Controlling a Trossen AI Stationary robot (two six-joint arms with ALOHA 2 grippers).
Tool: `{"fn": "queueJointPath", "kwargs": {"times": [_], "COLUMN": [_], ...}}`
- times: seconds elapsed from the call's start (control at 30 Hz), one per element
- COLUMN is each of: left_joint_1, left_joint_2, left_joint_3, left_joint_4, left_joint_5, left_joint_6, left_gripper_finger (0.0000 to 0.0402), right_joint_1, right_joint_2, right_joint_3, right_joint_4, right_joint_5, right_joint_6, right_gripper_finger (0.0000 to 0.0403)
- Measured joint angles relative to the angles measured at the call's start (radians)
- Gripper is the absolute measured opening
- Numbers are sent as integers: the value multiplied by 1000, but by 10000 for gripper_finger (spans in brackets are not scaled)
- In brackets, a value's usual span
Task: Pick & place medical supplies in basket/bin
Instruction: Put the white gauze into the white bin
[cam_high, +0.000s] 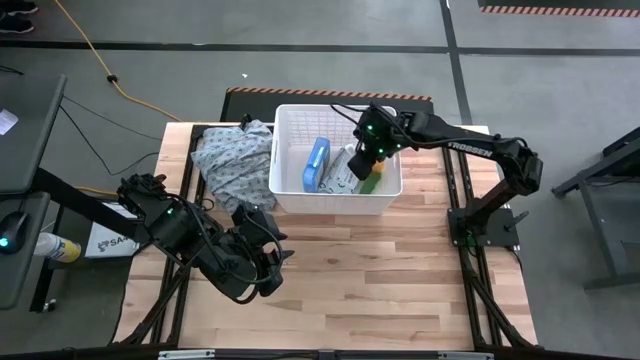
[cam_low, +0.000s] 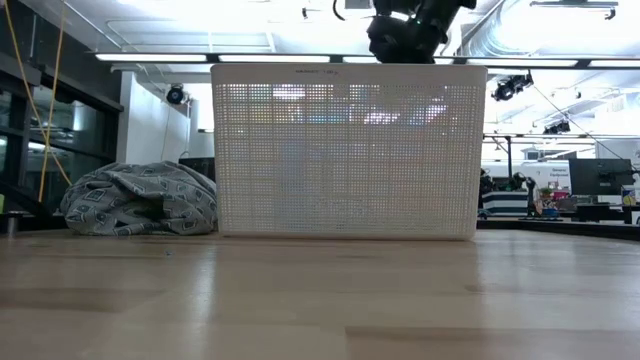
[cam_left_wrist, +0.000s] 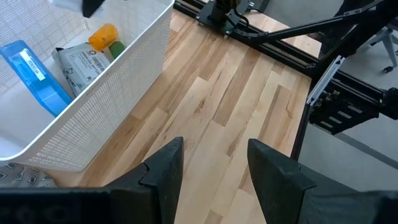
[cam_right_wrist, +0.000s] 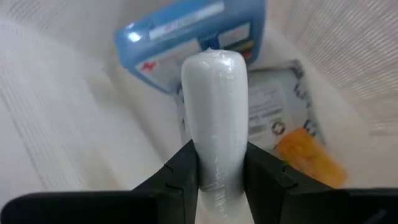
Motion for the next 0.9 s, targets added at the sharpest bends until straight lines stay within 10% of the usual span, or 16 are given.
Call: {"fn": "queueJointPath", "kwargs": {"times": [0.9], "left_joint_1": [0], "left_joint_2": [0], "left_joint_3": [0], "left_joint_4": [0], "left_joint_5": [-20], "left_joint_6": [0], "left_gripper_finger": [211], "right_joint_1": [78], "right_joint_2": [97], "right_joint_3": [-66], "right_joint_4": [94], "right_joint_5": [-53], "right_joint_6": [-29], "right_gripper_finger": [99]}}
